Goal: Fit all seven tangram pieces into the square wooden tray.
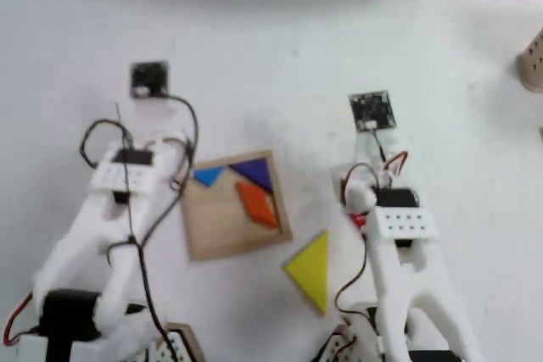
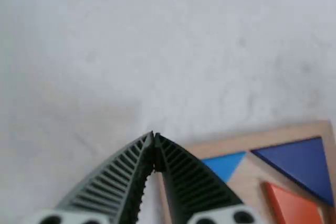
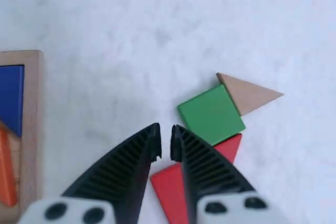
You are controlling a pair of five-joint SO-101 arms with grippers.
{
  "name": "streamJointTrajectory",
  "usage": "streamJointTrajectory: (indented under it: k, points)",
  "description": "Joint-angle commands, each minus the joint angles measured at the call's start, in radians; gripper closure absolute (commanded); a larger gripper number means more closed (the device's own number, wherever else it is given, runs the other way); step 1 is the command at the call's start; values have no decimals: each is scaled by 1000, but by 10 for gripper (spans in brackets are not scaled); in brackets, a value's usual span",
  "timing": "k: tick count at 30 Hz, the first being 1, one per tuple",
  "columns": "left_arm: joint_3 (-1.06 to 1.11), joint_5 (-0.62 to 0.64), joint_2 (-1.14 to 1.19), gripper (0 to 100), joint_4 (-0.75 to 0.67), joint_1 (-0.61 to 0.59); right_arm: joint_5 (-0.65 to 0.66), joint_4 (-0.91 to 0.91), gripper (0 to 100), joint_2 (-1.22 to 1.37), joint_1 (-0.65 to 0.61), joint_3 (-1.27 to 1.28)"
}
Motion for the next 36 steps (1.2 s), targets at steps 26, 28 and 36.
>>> streamJointTrajectory:
  k: [26, 28, 36]
  points:
    - [216, -72, -194, 976, 14, 325, 187, 219, 961, -45, 513, 26]
    - [219, -140, -194, 976, 14, 340, 184, 265, 961, -41, 538, 28]
    - [209, -173, -194, 976, 5, 355, 184, 248, 964, -38, 763, 32]
